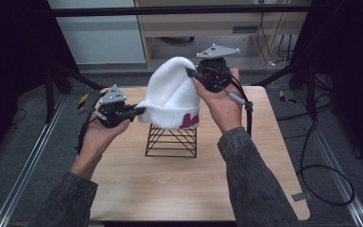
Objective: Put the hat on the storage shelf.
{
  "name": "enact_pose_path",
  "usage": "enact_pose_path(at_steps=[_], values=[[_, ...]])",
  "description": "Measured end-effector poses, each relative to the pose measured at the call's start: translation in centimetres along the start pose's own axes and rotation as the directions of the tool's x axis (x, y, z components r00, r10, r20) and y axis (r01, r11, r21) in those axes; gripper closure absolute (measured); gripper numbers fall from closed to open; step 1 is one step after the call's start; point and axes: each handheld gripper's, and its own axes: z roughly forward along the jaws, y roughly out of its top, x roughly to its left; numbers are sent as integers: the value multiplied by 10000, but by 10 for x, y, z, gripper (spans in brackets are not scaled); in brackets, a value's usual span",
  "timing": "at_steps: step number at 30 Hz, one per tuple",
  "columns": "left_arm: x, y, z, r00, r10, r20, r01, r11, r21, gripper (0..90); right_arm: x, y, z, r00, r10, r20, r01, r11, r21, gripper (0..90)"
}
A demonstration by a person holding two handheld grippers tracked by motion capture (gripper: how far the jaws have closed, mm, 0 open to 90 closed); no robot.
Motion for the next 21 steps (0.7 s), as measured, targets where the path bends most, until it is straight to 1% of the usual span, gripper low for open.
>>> enact_pose_path(at_steps=[5, 8, 11, 12, 14, 16, 19, 21], values=[[7, -3, 12, 9997, -213, -156, 216, 9996, 165, 826, -10, -11, 13, 9996, 270, 102, -272, 9993, 258, 824], [9, -4, 19, 9994, -230, -247, 239, 9991, 342, 827, -13, -17, 17, 9994, 335, 123, -339, 9988, 343, 825], [10, -4, 25, 9993, -211, -314, 222, 9990, 377, 827, -15, -21, 21, 9993, 328, 200, -337, 9984, 444, 825], [10, -4, 27, 9992, -246, -317, 258, 9990, 363, 827, -16, -22, 22, 9990, 399, 218, -409, 9981, 451, 825], [10, -4, 30, 9991, -196, -379, 210, 9991, 382, 827, -17, -24, 22, 9987, 445, 238, -455, 9979, 460, 825], [11, -5, 35, 9988, -286, -389, 302, 9987, 416, 827, -18, -25, 23, 9989, 388, 269, -401, 9981, 471, 825], [13, -7, 39, 9985, -309, -454, 331, 9983, 483, 827, -18, -27, 25, 9987, 417, 294, -431, 9977, 515, 825], [14, -10, 41, 9985, -346, -419, 367, 9980, 519, 827, -17, -29, 25, 9992, 284, 279, -299, 9980, 562, 825]])
